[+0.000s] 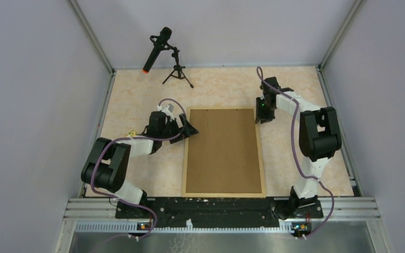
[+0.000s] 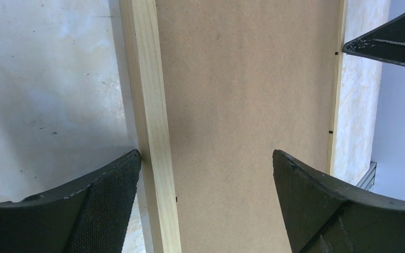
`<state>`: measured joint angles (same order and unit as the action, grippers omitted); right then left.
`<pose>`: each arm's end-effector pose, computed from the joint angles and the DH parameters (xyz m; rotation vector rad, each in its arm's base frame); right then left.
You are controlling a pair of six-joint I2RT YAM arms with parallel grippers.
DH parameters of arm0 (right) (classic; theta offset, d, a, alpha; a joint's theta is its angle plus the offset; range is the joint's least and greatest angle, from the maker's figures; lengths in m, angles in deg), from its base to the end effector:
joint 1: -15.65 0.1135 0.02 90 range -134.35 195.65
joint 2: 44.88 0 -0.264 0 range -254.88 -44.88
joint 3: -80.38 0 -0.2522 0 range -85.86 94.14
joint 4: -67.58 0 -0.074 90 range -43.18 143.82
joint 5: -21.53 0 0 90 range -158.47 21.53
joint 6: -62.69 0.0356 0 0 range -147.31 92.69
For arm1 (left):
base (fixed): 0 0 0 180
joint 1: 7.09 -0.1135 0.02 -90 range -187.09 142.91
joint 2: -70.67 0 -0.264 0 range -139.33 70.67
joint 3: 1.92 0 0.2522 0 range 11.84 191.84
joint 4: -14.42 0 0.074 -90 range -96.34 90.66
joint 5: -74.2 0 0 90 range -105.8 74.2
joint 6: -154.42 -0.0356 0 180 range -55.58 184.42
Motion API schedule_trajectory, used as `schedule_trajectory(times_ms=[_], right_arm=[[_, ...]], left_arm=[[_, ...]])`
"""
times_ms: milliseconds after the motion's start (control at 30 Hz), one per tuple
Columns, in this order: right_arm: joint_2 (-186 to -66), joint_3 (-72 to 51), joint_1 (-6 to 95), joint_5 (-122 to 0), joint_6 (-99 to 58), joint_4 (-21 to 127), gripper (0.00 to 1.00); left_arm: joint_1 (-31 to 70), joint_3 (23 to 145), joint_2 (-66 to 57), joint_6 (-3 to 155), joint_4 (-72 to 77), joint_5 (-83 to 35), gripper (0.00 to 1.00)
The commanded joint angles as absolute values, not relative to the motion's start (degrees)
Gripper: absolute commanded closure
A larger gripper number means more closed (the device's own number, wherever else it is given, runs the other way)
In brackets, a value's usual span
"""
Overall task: Put the photo into the frame
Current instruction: Install the photo frame at the center of the board.
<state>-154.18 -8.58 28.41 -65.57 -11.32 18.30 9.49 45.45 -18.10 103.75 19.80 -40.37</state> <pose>0.3786 0.0876 0.1824 0.0641 2.7664 0.2043 0.2733 -0.0968 0.1481 -0.2043 2.3131 -0.9950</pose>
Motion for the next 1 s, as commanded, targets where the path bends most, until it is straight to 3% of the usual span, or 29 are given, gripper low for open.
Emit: schedule_trajectory(times_ms=[0, 967], right_arm=[[-154.26, -8.5, 28.84, -66.34, -12.37, 18.79, 0.71], [-154.48, -11.06, 29.08, -65.66, -12.29, 18.48, 0.73]], left_arm=[[9.96, 43.83, -19.12, 104.04, 15.6, -42.5, 0.02], [9.96, 43.79, -19.33, 104.14, 15.71, -42.51, 0.02]])
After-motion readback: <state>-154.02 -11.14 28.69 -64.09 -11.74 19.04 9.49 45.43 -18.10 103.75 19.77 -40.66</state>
